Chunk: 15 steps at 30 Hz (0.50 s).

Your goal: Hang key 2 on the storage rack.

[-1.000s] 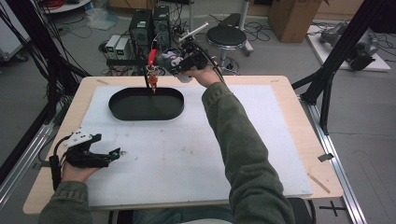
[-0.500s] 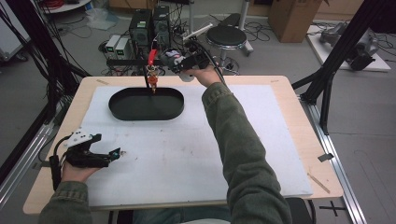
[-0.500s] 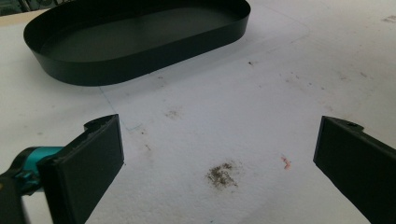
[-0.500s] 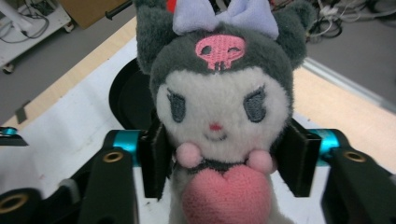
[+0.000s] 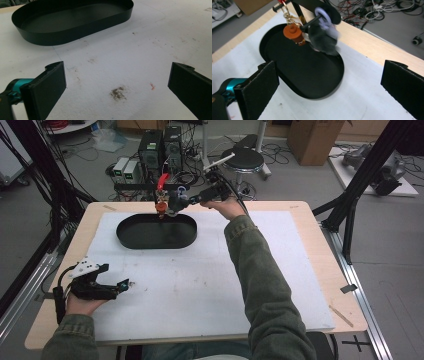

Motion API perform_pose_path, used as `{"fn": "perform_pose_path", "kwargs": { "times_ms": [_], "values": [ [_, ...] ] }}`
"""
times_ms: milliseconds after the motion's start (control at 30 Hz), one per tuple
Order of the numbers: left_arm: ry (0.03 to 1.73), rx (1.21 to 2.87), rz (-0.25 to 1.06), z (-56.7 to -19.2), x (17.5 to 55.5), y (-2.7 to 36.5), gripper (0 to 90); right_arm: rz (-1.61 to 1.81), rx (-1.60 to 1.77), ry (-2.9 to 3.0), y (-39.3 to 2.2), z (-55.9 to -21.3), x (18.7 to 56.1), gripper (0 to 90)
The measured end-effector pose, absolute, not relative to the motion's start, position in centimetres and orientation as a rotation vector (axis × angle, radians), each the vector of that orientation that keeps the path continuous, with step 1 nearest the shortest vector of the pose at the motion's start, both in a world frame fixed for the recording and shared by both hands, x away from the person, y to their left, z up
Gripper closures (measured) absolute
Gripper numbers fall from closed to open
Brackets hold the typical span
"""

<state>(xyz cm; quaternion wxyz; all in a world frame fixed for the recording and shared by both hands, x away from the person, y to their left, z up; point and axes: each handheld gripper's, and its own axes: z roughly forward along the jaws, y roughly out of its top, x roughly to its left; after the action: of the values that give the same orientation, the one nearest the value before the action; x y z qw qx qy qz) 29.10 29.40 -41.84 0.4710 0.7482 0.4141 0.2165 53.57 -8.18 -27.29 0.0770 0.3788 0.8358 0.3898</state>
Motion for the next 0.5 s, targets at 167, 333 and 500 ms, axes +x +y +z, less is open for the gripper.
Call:
{"fn": "perform_pose_path", "kwargs": {
  "times_ms": [167,333,500],
  "values": [
    [1.014,1.836,0.531,-41.8,29.1,29.4,2.1,1.126,1.114,2.513,-8.7,-27.4,52.9,0.5],
    [1.013,1.839,0.534,-41.9,29.1,29.4,2.1,1.149,1.039,2.504,-9.2,-27.3,52.0,0.5],
    [1.012,1.840,0.533,-41.8,29.1,29.4,2.1,1.154,1.035,2.496,-10.1,-28.0,51.0,0.5]
  ]
}}
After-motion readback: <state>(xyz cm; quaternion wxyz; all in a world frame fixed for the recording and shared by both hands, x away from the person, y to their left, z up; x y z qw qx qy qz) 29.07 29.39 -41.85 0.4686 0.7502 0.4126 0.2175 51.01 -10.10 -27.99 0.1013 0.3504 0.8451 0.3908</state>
